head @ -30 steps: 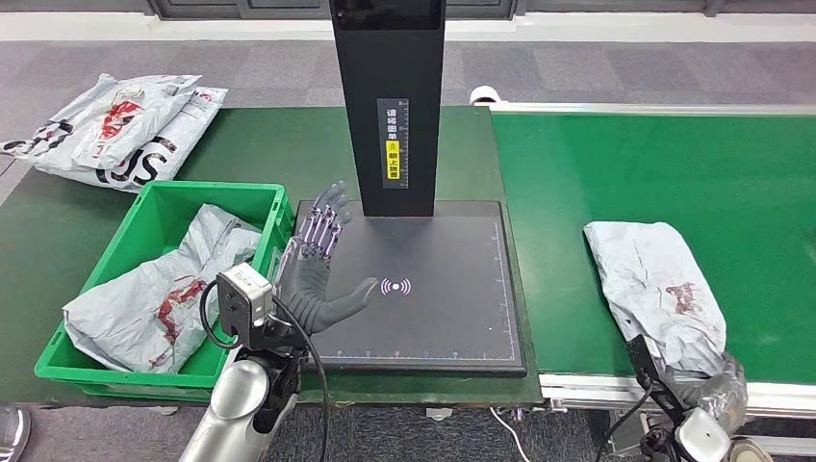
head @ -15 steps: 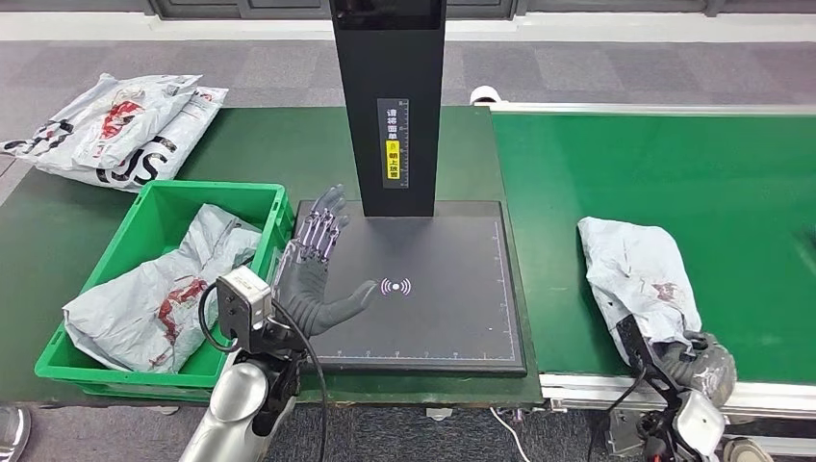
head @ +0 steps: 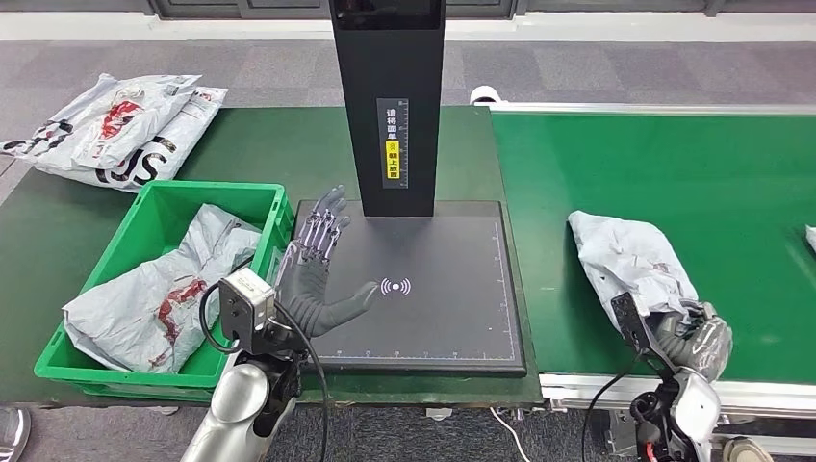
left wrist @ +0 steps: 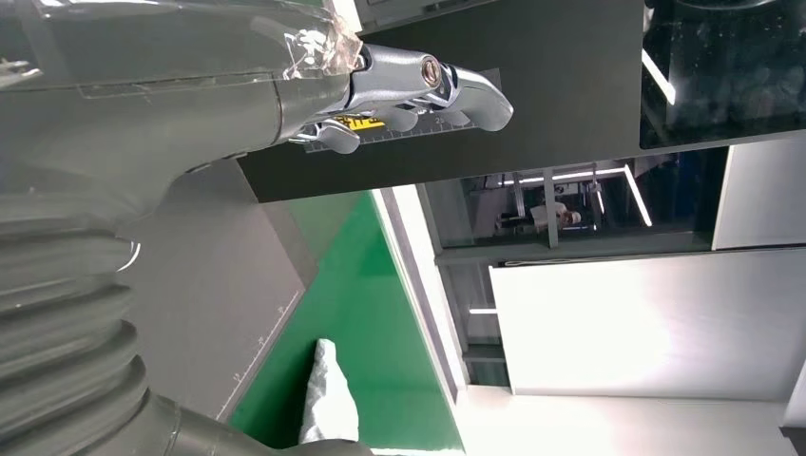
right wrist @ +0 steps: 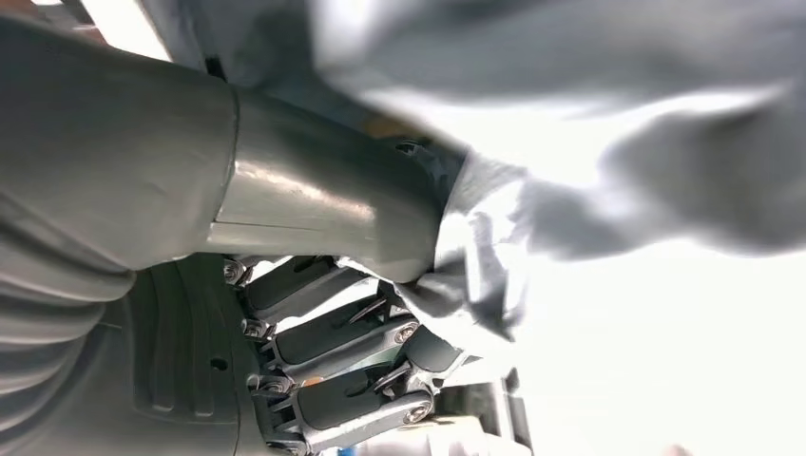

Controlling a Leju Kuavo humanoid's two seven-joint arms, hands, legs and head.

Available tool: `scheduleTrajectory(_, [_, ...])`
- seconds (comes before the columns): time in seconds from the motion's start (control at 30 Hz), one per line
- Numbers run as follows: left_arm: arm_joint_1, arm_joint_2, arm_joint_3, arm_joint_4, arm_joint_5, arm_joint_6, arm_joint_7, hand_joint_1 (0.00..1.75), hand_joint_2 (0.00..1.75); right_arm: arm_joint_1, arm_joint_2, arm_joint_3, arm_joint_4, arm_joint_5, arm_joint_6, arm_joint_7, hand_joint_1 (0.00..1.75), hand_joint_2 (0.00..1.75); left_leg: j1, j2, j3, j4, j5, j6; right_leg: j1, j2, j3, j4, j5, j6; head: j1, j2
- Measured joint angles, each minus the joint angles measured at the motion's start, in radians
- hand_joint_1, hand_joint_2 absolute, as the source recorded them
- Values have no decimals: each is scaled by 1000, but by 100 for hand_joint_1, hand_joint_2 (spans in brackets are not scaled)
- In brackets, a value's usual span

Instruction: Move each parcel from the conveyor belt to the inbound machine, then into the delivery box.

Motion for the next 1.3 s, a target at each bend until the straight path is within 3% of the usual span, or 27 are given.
scheduleTrajectory(0.17, [0,-12,0,1,-15,-2,1,0,175,36,77,73,-265,-180,0,-160,175,175,0,0,0,0,0,0,0,0,-1,0,0,0,0,0])
scheduleTrajectory(0.37, [-10,-24,3,12,-25,-3,-4,0,175,62,112,277,-591,-279,0,-176,175,175,0,1,0,0,0,0,0,1,-1,0,0,0,0,0])
scheduleTrajectory(0.57, [-33,-25,5,27,-21,1,-22,0,175,40,119,427,-745,-331,1,-191,175,175,0,1,0,0,1,0,0,1,-1,0,0,0,0,0])
scheduleTrajectory(0.9, [-65,-23,5,57,18,33,-52,0,175,-64,101,669,-715,-433,4,-159,175,175,0,1,0,0,1,-1,0,1,-1,0,0,0,0,0])
scheduleTrajectory(1.13, [-87,-22,5,63,42,59,-62,0,175,-136,102,829,-579,-533,70,-130,175,175,1,1,0,0,1,-1,0,1,-1,1,0,0,0,0])
scheduleTrajectory(1.3, [-112,-22,3,63,59,66,-58,0,175,-205,149,945,-404,-599,127,-125,175,175,1,1,0,0,2,-1,1,1,-1,1,0,0,0,0])
